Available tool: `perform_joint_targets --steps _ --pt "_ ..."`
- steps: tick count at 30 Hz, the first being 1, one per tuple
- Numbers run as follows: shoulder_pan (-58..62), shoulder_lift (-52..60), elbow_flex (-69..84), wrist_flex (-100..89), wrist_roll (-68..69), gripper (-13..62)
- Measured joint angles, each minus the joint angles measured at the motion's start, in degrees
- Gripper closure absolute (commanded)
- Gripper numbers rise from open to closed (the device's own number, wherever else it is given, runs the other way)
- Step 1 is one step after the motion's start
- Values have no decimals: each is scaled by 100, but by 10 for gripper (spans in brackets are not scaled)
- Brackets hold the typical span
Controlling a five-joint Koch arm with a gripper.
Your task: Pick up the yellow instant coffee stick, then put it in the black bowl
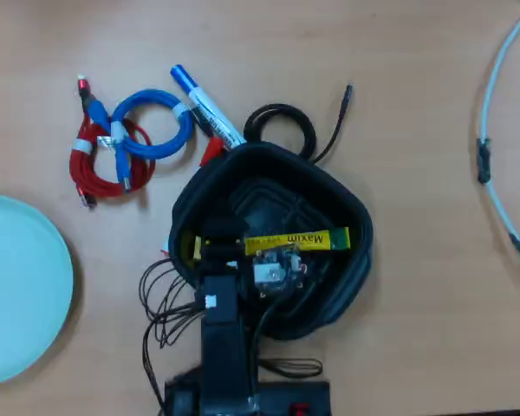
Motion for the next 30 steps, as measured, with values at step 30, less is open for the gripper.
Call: perform_joint_targets --steps 30 --pt "-1143 0 -211 -1301 255 3"
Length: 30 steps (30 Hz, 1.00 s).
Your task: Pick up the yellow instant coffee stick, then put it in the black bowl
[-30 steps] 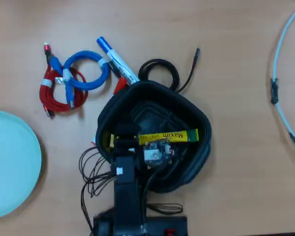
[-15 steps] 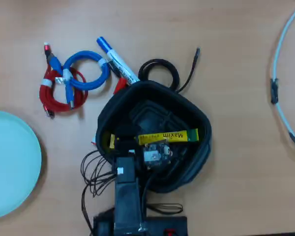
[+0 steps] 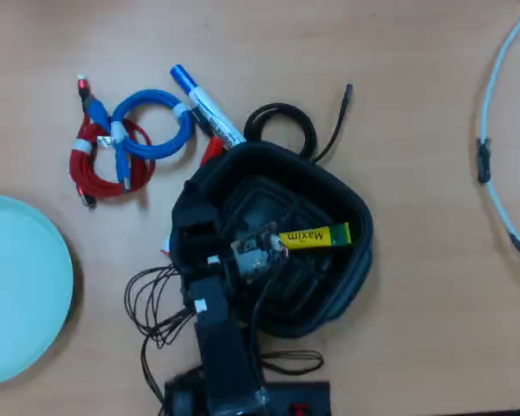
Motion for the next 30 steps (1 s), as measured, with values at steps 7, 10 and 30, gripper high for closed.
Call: perform_joint_targets --steps 7,10,30 --pt "-229 0 -422 519 0 3" --pt "-633 0 -422 571 105 3" --pt "-2971 0 -870 396 2065 -5"
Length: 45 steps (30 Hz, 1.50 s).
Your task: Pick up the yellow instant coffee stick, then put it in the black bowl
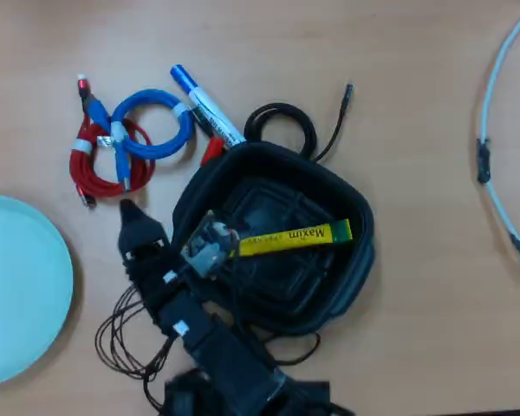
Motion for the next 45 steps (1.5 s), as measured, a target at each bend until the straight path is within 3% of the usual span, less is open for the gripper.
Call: perform_joint_targets --steps 6,12,33,45 --pt "-396 0 1529 -835 378 -6" --pt "-316 0 3270 -2813 422 2" --pt "3428 0 3841 -3270 -1617 5" --pt "3656 0 5379 -4588 -1846 4"
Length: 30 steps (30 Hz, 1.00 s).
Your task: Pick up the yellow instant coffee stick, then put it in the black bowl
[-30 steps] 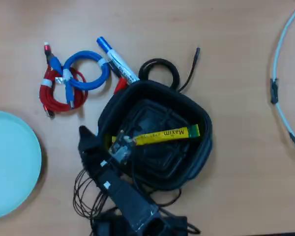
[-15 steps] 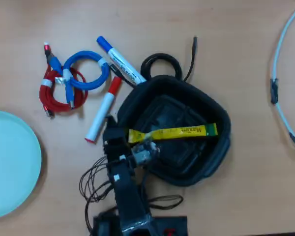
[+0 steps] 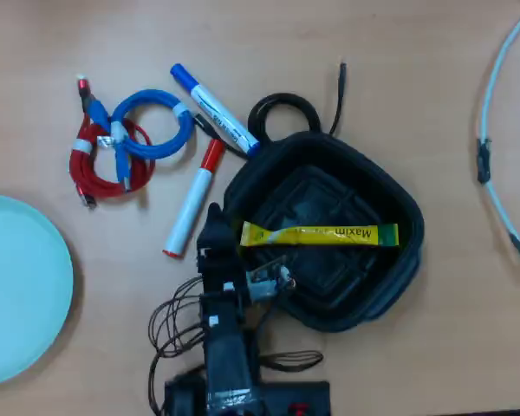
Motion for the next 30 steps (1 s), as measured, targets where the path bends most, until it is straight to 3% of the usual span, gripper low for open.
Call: perform_joint_targets --steps 8,19,30 --pt "-185 0 -141 -615 -9 4" --pt "-1503 0 -334 -756 -299 5" --pt "-1608 0 -519 211 -316 26"
